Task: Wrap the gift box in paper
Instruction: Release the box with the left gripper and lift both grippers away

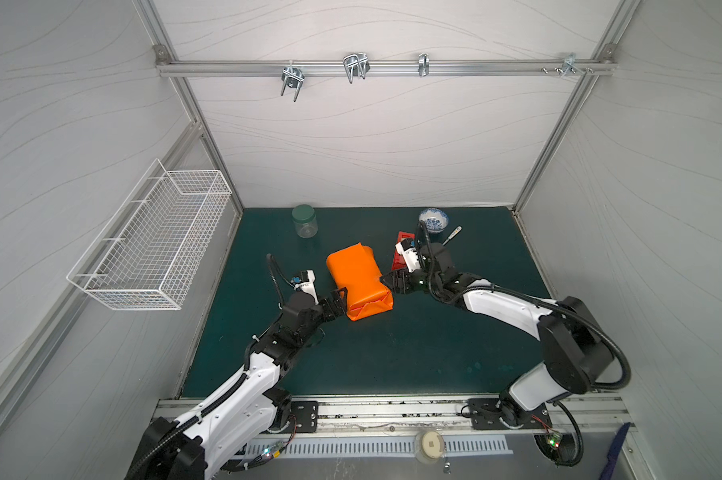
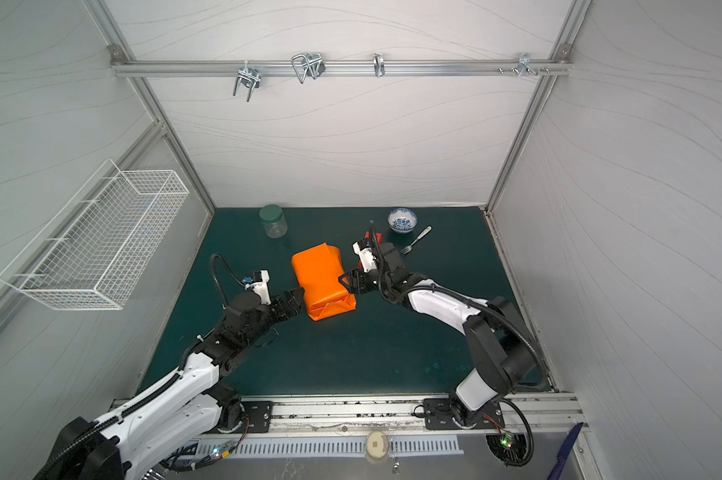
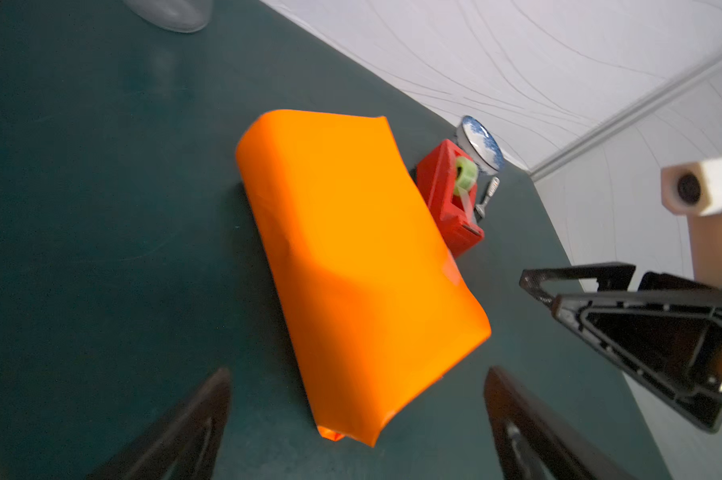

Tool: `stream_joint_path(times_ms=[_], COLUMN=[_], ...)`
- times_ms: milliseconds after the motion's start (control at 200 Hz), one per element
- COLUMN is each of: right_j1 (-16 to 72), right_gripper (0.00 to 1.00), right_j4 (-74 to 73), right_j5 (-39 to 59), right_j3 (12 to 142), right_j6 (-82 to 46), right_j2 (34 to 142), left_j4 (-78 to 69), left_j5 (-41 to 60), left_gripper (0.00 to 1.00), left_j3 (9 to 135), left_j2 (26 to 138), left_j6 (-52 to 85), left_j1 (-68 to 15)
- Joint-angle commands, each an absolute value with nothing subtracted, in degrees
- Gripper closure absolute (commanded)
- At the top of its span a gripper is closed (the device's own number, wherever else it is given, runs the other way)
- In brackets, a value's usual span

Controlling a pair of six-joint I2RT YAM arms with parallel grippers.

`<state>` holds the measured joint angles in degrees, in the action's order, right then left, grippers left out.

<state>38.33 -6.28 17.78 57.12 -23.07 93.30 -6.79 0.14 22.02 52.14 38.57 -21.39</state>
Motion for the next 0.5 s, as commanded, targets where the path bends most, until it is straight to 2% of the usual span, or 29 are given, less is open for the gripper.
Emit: stream_joint_path(times_ms=[0, 250, 405, 495], right_j1=[37.79, 37.87, 38.31, 38.54], right_gripper=[0.26, 0.20, 0.22, 0.24], right_j4=[-1.45, -2.99, -6.33, -8.17], right_j5=[21.39, 28.24, 32.79, 33.96], right_j3=[62.34, 67.14, 63.77, 59.27], right_j6=[-27.61, -32.35, -33.12, -34.43], right_j2=[99.25, 108.47, 106.23, 102.36], left_j4=[-0.93, -8.31, -14.36, -14.47], left_j5=[10.62, 23.99, 30.18, 32.25], left_gripper=[0.06, 0.12, 0.18, 0.18], left_j3=[29.69, 39.23, 38.59, 37.35], left_j2=[60.89, 83.07, 85.88, 84.39], left_j6=[45.07, 46.75, 48.09, 47.81], left_j1=[-16.59, -14.35, -14.74, -15.67])
